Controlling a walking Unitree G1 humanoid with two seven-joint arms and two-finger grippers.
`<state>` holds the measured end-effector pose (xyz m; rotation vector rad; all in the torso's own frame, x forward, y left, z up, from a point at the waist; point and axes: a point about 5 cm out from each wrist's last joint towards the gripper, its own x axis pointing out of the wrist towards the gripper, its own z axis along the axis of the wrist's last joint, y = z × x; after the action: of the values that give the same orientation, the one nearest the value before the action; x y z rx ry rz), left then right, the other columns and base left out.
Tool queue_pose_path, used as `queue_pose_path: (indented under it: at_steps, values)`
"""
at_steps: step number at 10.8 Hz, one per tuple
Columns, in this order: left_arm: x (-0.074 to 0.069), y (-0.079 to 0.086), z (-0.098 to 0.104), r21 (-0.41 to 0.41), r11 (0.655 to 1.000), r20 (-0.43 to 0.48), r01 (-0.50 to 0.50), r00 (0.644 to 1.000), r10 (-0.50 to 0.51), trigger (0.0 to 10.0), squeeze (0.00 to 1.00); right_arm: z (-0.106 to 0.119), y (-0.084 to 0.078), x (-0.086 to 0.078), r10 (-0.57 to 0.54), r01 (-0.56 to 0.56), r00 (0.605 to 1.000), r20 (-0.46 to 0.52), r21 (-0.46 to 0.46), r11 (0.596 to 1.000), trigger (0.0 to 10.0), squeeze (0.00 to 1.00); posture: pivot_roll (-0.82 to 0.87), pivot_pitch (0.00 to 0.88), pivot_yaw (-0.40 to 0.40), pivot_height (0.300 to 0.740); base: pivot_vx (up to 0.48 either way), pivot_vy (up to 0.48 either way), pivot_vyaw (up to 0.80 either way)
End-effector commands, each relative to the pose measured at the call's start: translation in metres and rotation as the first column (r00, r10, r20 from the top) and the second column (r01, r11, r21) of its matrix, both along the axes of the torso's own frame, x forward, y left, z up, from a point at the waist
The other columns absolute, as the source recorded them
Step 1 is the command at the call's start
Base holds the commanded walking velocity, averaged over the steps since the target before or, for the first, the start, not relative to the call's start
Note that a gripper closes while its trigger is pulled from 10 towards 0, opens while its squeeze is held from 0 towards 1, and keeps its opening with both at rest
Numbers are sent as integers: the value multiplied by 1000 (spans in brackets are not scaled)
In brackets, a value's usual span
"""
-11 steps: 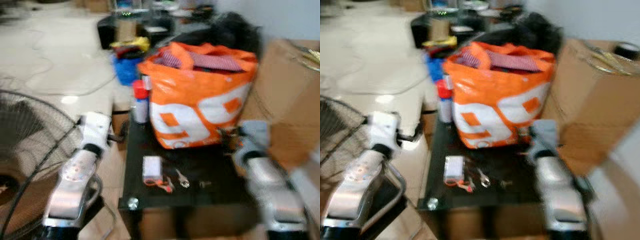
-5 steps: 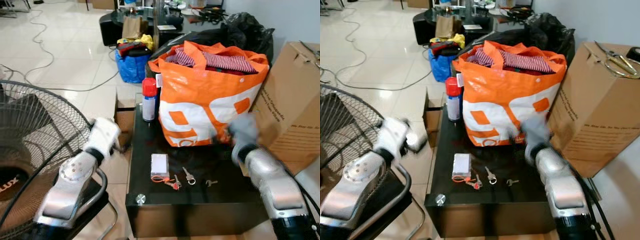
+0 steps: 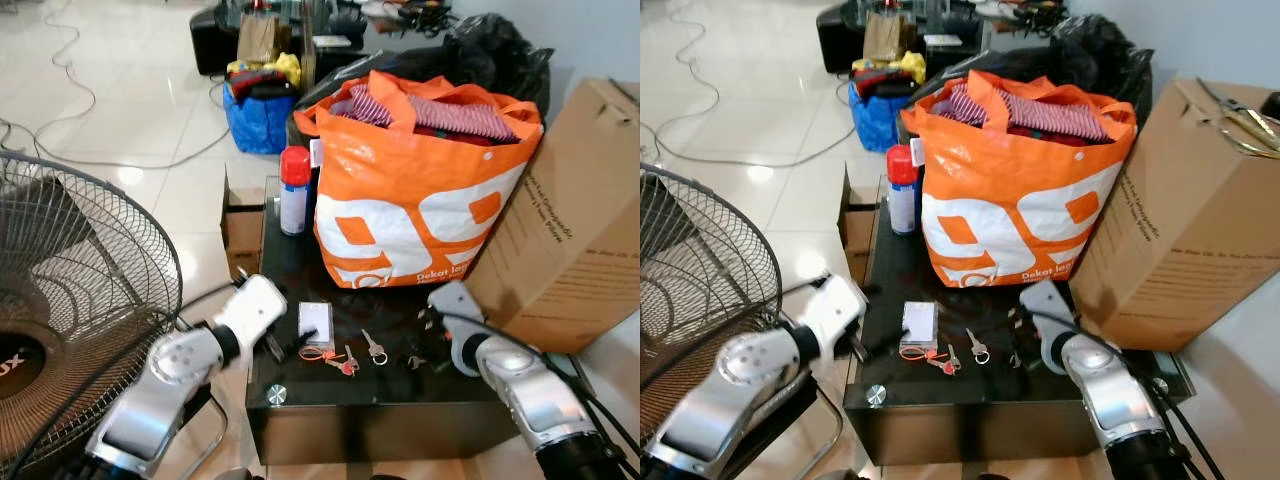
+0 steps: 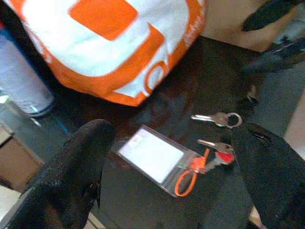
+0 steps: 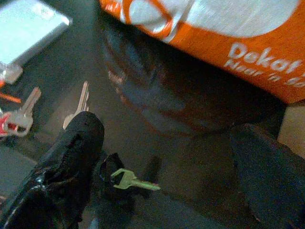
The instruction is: Hang keys on a hook
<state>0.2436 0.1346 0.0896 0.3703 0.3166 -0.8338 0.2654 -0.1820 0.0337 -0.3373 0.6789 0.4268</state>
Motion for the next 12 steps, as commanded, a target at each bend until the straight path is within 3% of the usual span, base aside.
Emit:
queue_pose_path:
  at_steps: [1, 5, 6, 10, 11, 12]
  values:
    - [-2, 0, 4, -4, 1000, 2, 21, 1000, -21, 10000, 0, 1, 0, 4, 30, -30, 1000, 1, -10, 1000, 10000, 1000, -47, 64, -42, 740, 0, 0, 0]
    - [-3, -9, 3, -7, 996, -27, 94, 995, -94, 10000, 0, -8, 0, -5, 102, -103, 992, -74, -10, 995, 10000, 1000, -97, 101, 21, 740, 0, 0, 0]
    - [-5, -13, 1, -12, 993, -44, 119, 992, -119, 10000, 0, -12, -1, -9, 133, -135, 986, -103, -18, 991, 10000, 0, -107, 109, 25, 740, 0, 0, 0]
    - [-9, -11, -6, 10, 986, -114, 169, 979, -167, 10000, 0, -25, -2, -9, 115, -124, 985, -130, -67, 990, 10000, 0, -113, 107, 19, 740, 0, 0, 0]
    - [-11, -9, -7, 16, 983, -137, 183, 974, -179, 10000, 0, -30, -3, -6, 80, -92, 988, -129, -91, 992, 4745, 0, -109, 104, 13, 740, 0, 0, 0]
    - [-12, -7, -8, 19, 982, -144, 188, 972, -183, 10000, 0, -33, -5, -5, 67, -83, 989, -132, -117, 990, 3451, 0, -108, 102, 11, 740, 0, 0, 0]
